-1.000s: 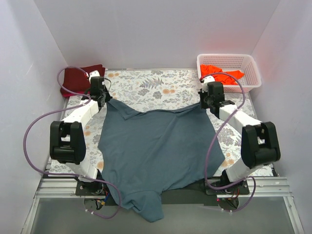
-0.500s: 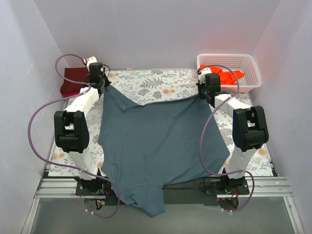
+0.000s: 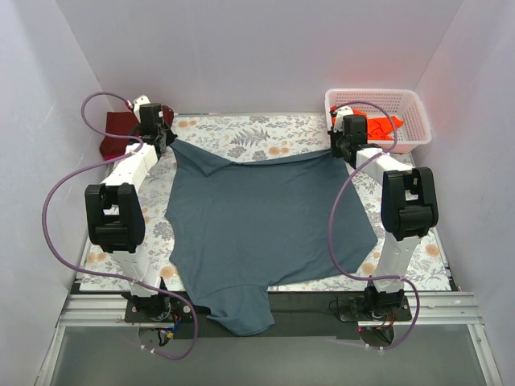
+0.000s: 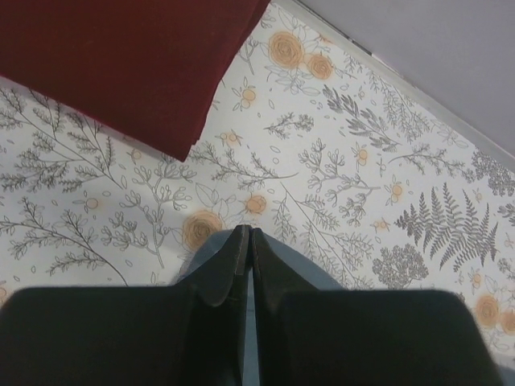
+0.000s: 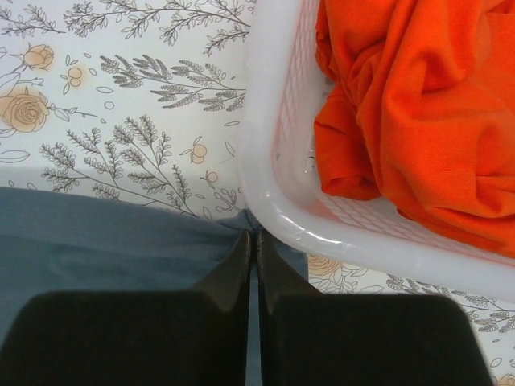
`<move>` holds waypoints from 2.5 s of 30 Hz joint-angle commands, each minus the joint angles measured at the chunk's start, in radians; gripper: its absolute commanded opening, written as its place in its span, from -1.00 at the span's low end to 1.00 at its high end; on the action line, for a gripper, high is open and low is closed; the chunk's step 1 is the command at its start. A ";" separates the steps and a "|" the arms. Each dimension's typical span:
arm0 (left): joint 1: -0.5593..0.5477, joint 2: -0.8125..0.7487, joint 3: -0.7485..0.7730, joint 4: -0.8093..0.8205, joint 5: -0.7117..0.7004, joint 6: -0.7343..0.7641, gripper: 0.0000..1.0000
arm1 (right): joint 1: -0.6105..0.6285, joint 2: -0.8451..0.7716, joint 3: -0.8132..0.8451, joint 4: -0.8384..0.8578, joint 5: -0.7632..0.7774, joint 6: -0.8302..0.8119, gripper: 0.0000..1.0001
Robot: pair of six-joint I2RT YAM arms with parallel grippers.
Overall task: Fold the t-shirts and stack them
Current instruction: Flatten the tshirt out, then fold the tshirt
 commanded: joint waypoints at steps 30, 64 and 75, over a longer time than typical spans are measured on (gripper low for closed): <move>0.001 -0.710 -0.465 -0.409 0.205 -0.425 -1.00 | -0.041 -0.135 -0.019 -0.281 0.081 0.050 -0.97; 0.001 -1.043 -0.858 -0.366 0.411 -0.625 -1.00 | -0.046 -0.102 -0.034 -0.366 0.082 0.185 -0.97; -0.045 -0.878 -0.586 -0.572 0.317 -0.566 -1.00 | -0.044 -0.145 0.042 -0.452 0.028 0.308 -0.97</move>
